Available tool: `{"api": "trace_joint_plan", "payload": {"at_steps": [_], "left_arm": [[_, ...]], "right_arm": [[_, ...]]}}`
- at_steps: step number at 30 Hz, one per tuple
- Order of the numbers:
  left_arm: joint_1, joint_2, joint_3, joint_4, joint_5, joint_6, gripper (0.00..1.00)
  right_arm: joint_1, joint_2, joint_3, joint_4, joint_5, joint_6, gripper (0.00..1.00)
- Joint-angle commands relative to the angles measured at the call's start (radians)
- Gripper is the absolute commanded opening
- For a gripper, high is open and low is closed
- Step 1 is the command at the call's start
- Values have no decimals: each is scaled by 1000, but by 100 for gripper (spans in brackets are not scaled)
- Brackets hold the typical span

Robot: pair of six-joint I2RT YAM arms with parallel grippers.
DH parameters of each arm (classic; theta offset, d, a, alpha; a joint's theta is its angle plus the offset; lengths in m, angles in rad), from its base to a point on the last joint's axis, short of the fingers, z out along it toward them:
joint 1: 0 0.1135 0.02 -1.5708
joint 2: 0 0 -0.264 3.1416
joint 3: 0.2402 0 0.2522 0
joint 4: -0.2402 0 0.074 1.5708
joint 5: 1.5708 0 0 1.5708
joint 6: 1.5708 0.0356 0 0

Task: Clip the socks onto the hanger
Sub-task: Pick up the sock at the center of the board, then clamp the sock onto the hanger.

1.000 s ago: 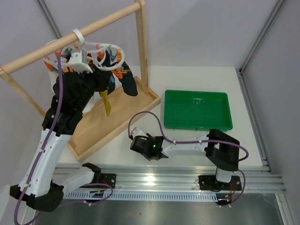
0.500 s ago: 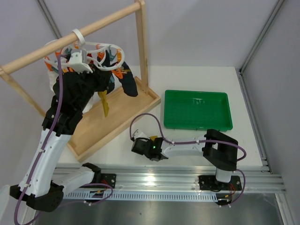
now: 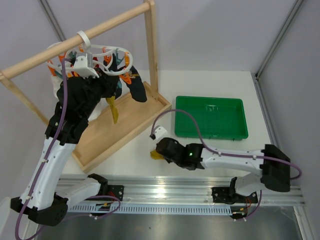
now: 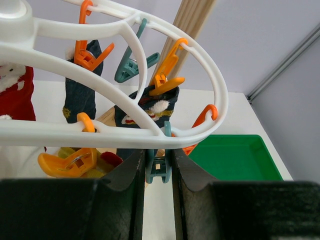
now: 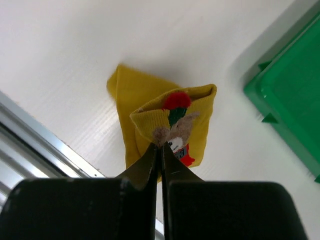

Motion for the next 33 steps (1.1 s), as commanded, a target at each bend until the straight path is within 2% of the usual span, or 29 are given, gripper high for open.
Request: {"api": "trace_joint_plan", "payload": {"at_steps": [1, 6, 9, 13, 14, 17, 24, 33], "left_arm": [[0, -12, -1, 12, -2, -17, 1], [0, -9, 0, 12, 10, -23, 1], [0, -9, 6, 11, 15, -26, 1], [0, -17, 11, 12, 19, -32, 1], [0, -19, 11, 11, 21, -35, 1], [0, -22, 14, 11, 29, -47, 1], [0, -16, 20, 12, 50, -78, 1], [0, 1, 11, 8, 59, -99, 1]], "right_arm": [[-34, -130, -61, 222, -39, -69, 0], [-106, -241, -62, 330, -121, -223, 0], [-147, -291, -62, 422, -223, -277, 0], [-290, -302, -32, 580, -462, -250, 0], [-304, -296, -24, 605, -563, -235, 0], [-321, -249, 32, 672, -642, -234, 0], [-321, -117, 162, 770, -675, -240, 0], [-321, 18, 260, 884, -638, -228, 0]]}}
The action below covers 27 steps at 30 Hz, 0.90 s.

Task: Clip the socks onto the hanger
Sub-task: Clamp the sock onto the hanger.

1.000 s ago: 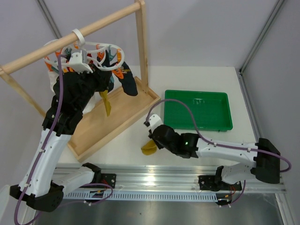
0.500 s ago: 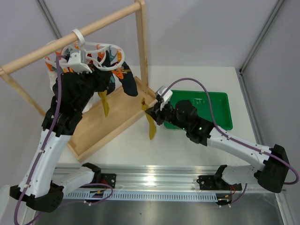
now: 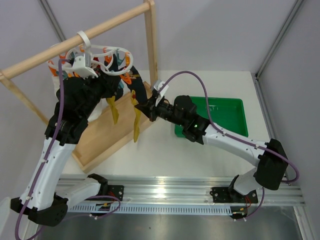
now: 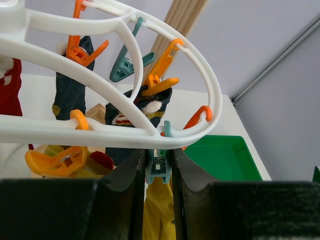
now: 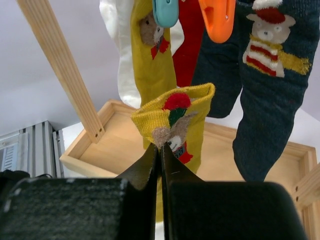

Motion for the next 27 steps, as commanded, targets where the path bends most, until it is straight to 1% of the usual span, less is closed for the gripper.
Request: {"api": "trace_joint_plan", "payload": {"at_steps": [1, 19, 27], "left_arm": [[0, 3, 9, 7, 28, -23, 1], [0, 11, 8, 6, 37, -28, 1], [0, 8, 3, 7, 31, -28, 1]], "right_arm": [[1, 34, 76, 102, 3, -9, 0], [-4, 152, 194, 165, 15, 15, 0], [-4, 166, 217, 172, 6, 26, 0]]}}
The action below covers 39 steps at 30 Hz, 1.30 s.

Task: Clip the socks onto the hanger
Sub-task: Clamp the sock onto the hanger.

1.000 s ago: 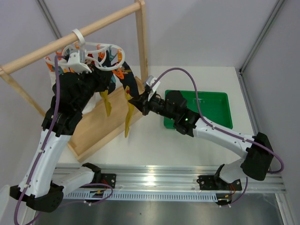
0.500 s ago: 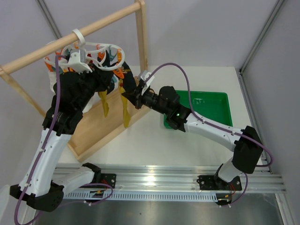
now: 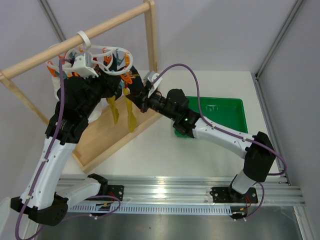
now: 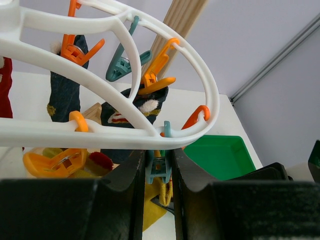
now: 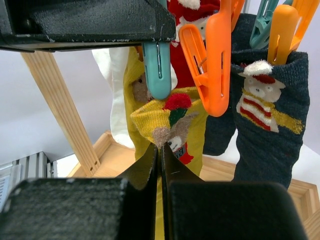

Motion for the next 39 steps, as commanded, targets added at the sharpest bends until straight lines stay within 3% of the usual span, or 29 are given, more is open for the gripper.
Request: {"api": "trace_joint_plan", "payload": {"at_steps": [1, 29, 32, 35, 39], "left_arm": [[0, 3, 3, 7, 25, -16, 1], [0, -1, -6, 5, 11, -22, 1], [0, -7, -9, 5, 5, -24, 12], [0, -19, -17, 18, 0, -25, 40], [0, -37, -15, 19, -14, -22, 56]], "right_arm": [[-2, 7, 53, 68, -3, 15, 0], [7, 45, 127, 77, -1, 35, 0], [10, 48, 136, 73, -4, 38, 0], [13, 50, 138, 68, -1, 35, 3], [13, 38, 133, 62, 2, 35, 25]]}}
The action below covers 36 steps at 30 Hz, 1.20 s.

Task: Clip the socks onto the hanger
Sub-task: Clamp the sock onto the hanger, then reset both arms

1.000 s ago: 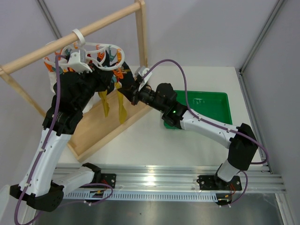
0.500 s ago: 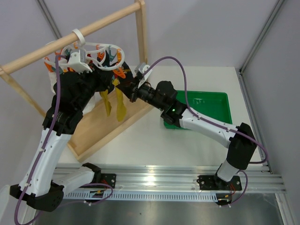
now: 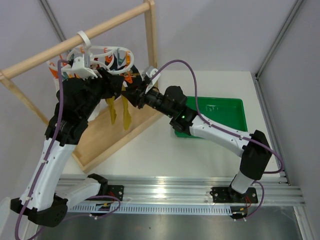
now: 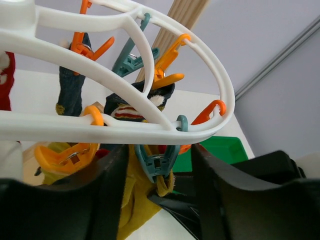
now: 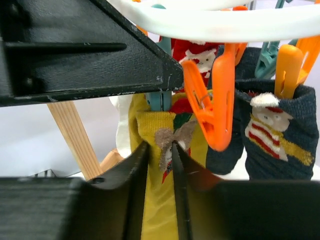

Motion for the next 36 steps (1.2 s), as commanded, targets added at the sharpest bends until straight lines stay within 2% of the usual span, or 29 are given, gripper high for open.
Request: {"api": "trace_joint_plan", "payload": {"at_steps": [1, 2, 3, 4, 5, 7, 8, 11, 16, 19, 22, 27, 36], "left_arm": [[0, -32, -5, 19, -8, -11, 60], [0, -42, -5, 17, -16, -11, 64], [0, -46, -4, 17, -18, -11, 74], [0, -52, -2, 16, -21, -11, 78], [0, -63, -1, 11, -24, -11, 87], [0, -78, 4, 5, -27, -13, 93], [0, -88, 7, 3, -30, -14, 99], [0, -121, 16, -6, -38, -8, 100], [0, -184, 32, -58, -50, 15, 100], [0, -239, 21, -110, -70, 45, 100], [0, -293, 4, -188, -93, 90, 99], [0, -479, -73, -300, -165, 124, 99], [0, -785, -140, -501, -300, 170, 100]], "right_arm": [[6, -9, 49, 35, 1, -2, 30], [6, -12, 47, 32, 1, -2, 37], [6, -17, 46, 32, 1, -2, 51], [6, -24, 46, 32, 2, -2, 58], [6, -30, 42, 27, 2, -3, 69], [6, -38, 38, 18, 10, -6, 78], [6, -49, 33, 17, 12, -6, 82], [4, -73, 13, 12, 25, -8, 97], [3, -141, -36, -46, 53, -25, 99], [1, -214, -79, -121, 125, -52, 99], [-2, -306, -109, -238, 277, -90, 100], [-13, -489, -220, -429, 574, -138, 100], [-25, -978, -413, -749, 900, -47, 99]]}}
